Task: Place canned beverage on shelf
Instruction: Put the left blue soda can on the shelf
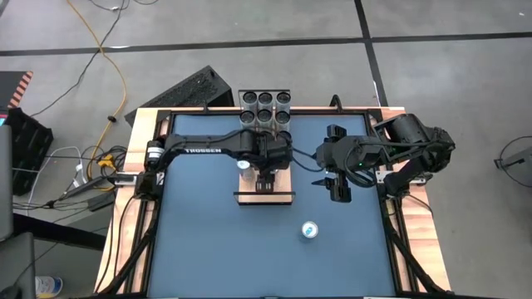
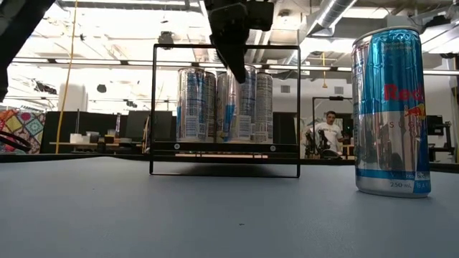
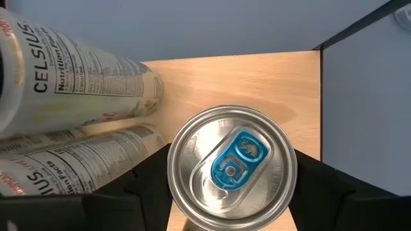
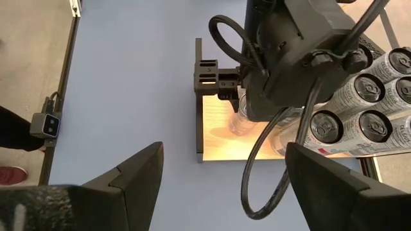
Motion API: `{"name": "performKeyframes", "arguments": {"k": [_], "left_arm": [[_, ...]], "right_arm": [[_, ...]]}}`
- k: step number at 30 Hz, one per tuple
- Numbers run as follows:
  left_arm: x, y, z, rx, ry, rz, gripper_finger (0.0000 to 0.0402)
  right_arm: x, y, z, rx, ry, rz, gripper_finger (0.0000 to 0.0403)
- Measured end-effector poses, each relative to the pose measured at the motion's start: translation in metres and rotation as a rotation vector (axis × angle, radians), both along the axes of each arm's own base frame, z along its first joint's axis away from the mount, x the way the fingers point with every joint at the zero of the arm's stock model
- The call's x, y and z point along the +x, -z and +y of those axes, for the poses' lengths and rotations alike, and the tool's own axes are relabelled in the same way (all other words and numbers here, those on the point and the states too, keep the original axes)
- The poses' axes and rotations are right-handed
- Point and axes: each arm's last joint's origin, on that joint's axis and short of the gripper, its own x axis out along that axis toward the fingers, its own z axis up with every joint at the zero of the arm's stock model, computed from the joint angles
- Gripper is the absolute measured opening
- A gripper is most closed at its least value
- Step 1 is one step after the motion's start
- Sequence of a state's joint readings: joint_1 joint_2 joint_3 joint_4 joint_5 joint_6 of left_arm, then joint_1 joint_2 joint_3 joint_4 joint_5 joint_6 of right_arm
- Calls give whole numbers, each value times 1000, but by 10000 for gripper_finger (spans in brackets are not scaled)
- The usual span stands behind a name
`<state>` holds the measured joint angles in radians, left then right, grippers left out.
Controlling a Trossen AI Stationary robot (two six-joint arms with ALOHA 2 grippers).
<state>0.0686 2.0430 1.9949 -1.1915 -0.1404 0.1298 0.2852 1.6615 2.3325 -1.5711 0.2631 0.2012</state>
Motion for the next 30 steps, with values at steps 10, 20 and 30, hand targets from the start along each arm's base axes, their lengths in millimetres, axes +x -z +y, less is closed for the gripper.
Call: {"name": "performKeyframes", "arguments": {"k": [10, 20, 30], "left_arm": [[-6, 1, 13, -26, 0, 48, 221], [-9, -5, 14, -15, -25, 31, 221], [-6, -9, 19, 5, -49, -30, 221]], "right_arm": [[0, 0, 0, -3, 2, -1, 311], [0, 0, 0, -4, 3, -1, 311], [0, 0, 0, -10, 9, -3, 311]]}}
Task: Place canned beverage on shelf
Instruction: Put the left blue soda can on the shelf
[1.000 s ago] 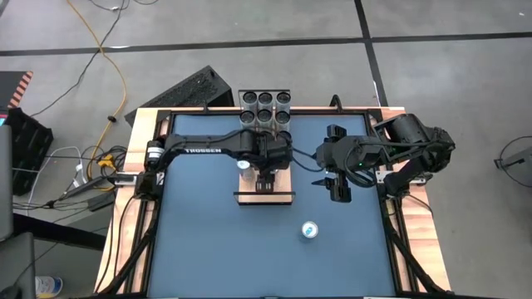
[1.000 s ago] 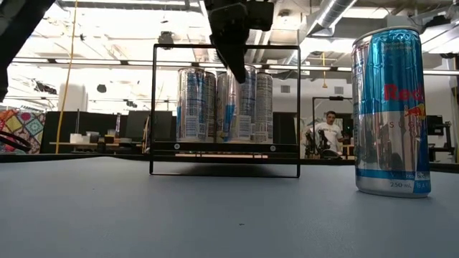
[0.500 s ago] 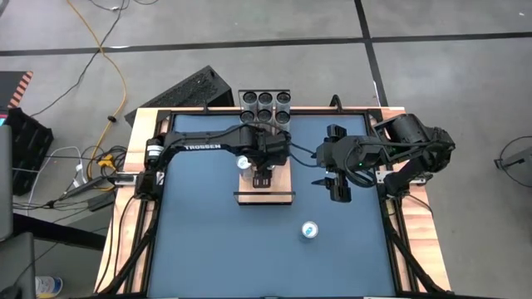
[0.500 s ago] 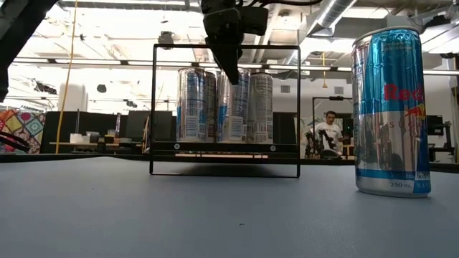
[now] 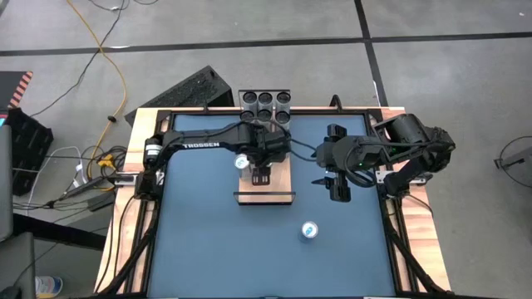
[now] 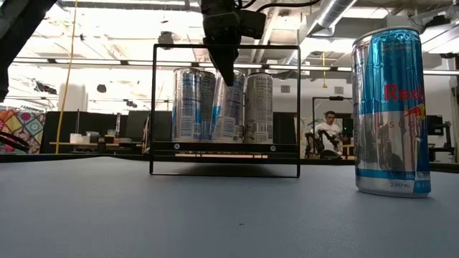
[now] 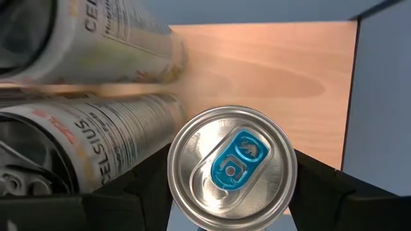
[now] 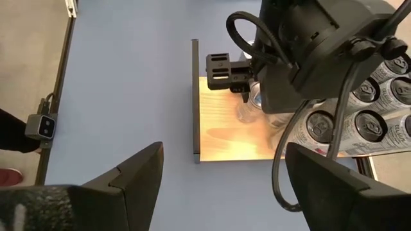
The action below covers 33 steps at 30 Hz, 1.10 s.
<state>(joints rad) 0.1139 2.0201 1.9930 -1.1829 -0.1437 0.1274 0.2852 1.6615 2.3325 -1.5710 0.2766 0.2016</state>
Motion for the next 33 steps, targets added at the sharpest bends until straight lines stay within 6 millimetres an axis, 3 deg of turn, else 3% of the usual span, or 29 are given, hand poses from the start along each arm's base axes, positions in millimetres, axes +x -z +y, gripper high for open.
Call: {"name": "performKeyframes", "arguments": {"k": [12, 27, 33], "left_arm": [[2, -1, 8, -65, -36, -41, 233], [2, -1, 9, -83, -27, -47, 284], [-11, -22, 8, -77, -31, -93, 285]], "right_arm": [[0, 0, 0, -5, 16, -4, 311], [0, 0, 0, -5, 17, -4, 311], [0, 0, 0, -5, 16, -4, 311]]}}
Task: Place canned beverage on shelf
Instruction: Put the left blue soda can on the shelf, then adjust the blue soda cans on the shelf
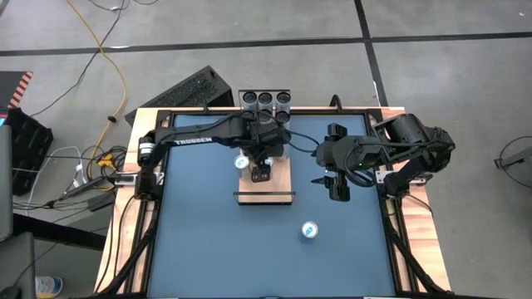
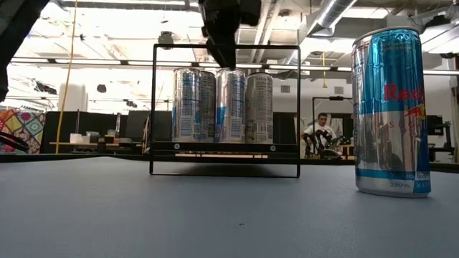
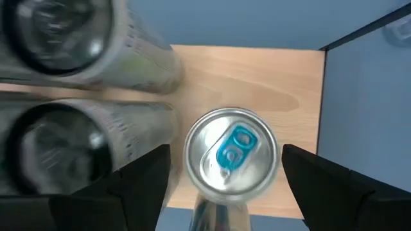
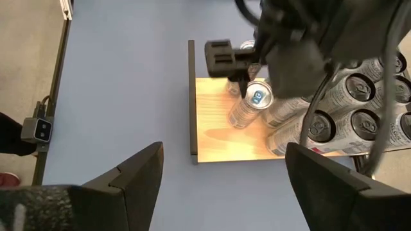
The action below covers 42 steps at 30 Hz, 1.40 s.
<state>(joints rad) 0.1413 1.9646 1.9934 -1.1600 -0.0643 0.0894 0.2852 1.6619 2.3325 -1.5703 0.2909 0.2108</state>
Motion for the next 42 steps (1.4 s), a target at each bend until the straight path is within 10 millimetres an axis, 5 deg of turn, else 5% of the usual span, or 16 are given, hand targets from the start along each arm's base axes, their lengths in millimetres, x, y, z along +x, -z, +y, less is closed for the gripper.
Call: {"name": "performKeyframes", "arguments": {"k": [5, 10, 16, 19, 23, 32, 42], "left_arm": [[-18, -29, -1, 42, -42, -69, 285], [-58, -61, -8, 62, -152, -58, 283], [-108, -82, -25, 129, -256, -65, 219], [-130, -74, -34, 103, -288, -123, 145], [-152, -38, -39, 66, -331, -189, 23], [-167, 35, -41, -18, -416, -255, 0], [-156, 53, -39, -35, -369, -332, 0]], "right_arm": [[0, 0, 0, 0, 0, 0, 311], [0, 0, 0, 0, 0, -1, 311], [0, 0, 0, 0, 0, -1, 311], [0, 0, 0, 0, 0, 0, 311], [0, 0, 0, -1, -2, 0, 311], [1, 0, -5, -5, 13, 1, 311], [2, 0, -7, -5, 20, 1, 311]]}}
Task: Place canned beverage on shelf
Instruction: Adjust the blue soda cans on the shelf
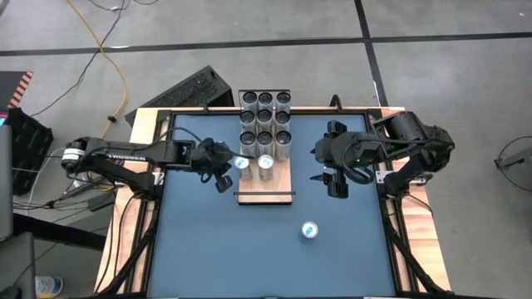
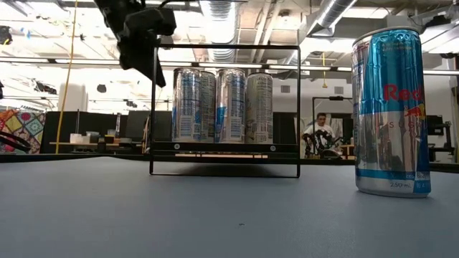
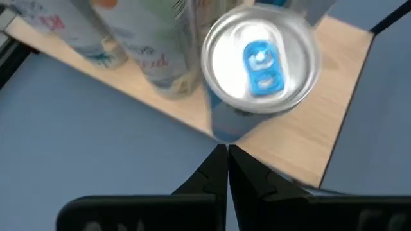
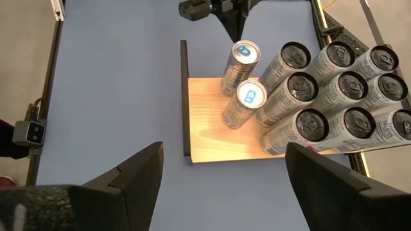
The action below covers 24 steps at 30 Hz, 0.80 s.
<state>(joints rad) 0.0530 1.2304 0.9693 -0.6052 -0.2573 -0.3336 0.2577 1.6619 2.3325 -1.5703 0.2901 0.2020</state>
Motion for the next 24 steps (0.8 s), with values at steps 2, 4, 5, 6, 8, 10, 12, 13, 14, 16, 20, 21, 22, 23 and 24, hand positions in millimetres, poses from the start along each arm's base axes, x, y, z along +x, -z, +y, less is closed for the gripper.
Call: {"name": "performKeyframes", "arguments": {"k": [2, 4, 5, 6, 8, 10, 12, 13, 14, 16, 20, 21, 22, 23, 24], "left_arm": [[0, 1, 2, 5, -2, 2, 0], [2, 0, 4, -3, 8, -23, 0], [2, -1, 4, -11, 12, -33, 0], [3, -1, 5, -17, 16, -43, 0], [4, -2, 6, -23, 18, -57, 0], [4, -3, 8, -30, 19, -69, 0], [6, -4, 9, -33, 22, -88, 0], [6, -4, 9, -33, 21, -92, 0], [6, -5, 9, -31, 21, -99, 0], [7, -5, 9, -25, 25, -106, 0], [7, -6, 9, -24, 26, -112, 0], [8, -6, 9, -24, 25, -115, 0], [8, -7, 9, -23, 26, -125, 0], [9, -8, 9, -21, 26, -141, 0], [11, -9, 10, -20, 27, -162, 0]], "right_arm": [[0, 0, 0, 0, 0, 0, 311], [0, 0, -1, 0, 5, 0, 311], [1, 0, -2, 0, 7, 0, 311], [1, 0, -3, 0, 11, 0, 311], [1, 0, -4, 0, 14, 0, 311], [1, 0, -5, 0, 19, 0, 311], [1, 0, -5, 0, 19, 0, 311], [1, 0, -5, 0, 19, 0, 311], [1, 0, -6, 0, 22, 0, 311], [2, 0, -6, 0, 24, 0, 311], [2, 0, -7, -1, 25, 0, 311], [2, 0, -6, 0, 25, 0, 311], [2, 0, -7, -1, 27, 1, 311], [2, 0, -8, 0, 31, 0, 311], [2, 0, -8, 0, 31, 0, 311]]}}
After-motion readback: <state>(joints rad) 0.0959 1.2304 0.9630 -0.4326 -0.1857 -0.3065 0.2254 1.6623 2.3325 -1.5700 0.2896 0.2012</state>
